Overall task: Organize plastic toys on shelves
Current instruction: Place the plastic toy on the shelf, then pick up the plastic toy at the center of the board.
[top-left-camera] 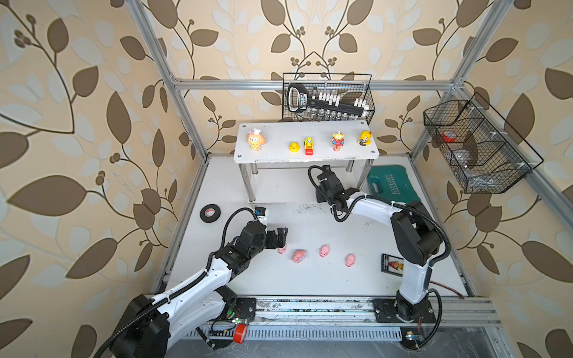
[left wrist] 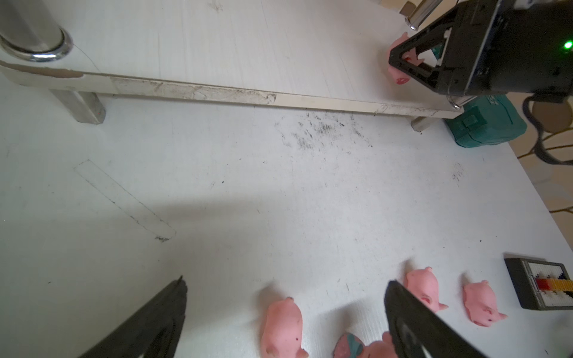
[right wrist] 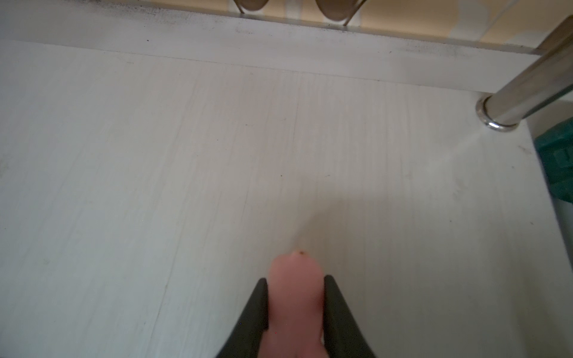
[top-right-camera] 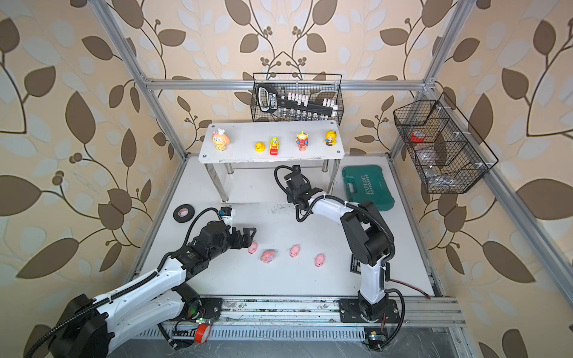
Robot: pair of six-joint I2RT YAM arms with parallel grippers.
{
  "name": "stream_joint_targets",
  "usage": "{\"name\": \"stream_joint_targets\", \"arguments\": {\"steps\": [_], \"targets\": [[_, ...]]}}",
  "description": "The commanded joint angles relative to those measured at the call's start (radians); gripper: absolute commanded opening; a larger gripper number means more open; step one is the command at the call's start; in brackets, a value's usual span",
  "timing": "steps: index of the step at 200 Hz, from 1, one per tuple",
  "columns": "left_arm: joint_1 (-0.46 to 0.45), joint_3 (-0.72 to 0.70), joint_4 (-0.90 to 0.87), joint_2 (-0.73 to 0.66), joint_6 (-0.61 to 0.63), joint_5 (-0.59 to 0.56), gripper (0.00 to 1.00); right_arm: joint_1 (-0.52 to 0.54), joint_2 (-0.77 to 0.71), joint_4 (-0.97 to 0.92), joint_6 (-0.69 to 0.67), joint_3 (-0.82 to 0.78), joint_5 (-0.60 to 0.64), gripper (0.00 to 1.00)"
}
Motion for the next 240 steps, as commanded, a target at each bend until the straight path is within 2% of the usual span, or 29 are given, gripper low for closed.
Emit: {"name": "stream_joint_targets", "arguments": {"steps": [1,77,110,123,143,167,197,221,240], "targets": [[-0.003,0.002,0.008,-0.010,0.011,-0.038,0.99,-0.015,0.042,-0.008,-0.030,0.054,-0.030,0.27],[-0.004,0.063,-0.073,0.058,-0.007,-0.067,0.99,-0.031,0.073,-0.038,-0.026,0.092,-0.053,0.33],[-0.003,0.073,-0.107,0.051,-0.026,-0.109,0.99,-0.031,0.046,-0.045,-0.018,0.082,-0.064,0.51],[-0.003,0.076,-0.133,0.043,-0.056,-0.153,0.99,-0.030,0.027,-0.045,-0.014,0.075,-0.069,0.53],[-0.004,0.121,-0.276,0.047,-0.190,-0.304,0.99,-0.027,-0.011,-0.053,-0.010,0.053,-0.080,0.58],[-0.003,0.234,-0.485,0.085,-0.257,-0.341,0.99,-0.008,-0.088,-0.054,-0.003,-0.007,-0.065,0.59],[-0.004,0.328,-0.641,0.125,-0.284,-0.237,0.99,0.046,-0.223,-0.048,0.034,-0.135,-0.058,0.59],[-0.004,0.300,-0.600,0.097,-0.210,-0.073,0.90,0.117,-0.367,-0.029,0.082,-0.299,-0.034,0.59],[-0.005,0.253,-0.553,0.056,-0.177,0.014,0.87,0.183,-0.518,0.004,0.113,-0.459,0.010,0.59]]}}
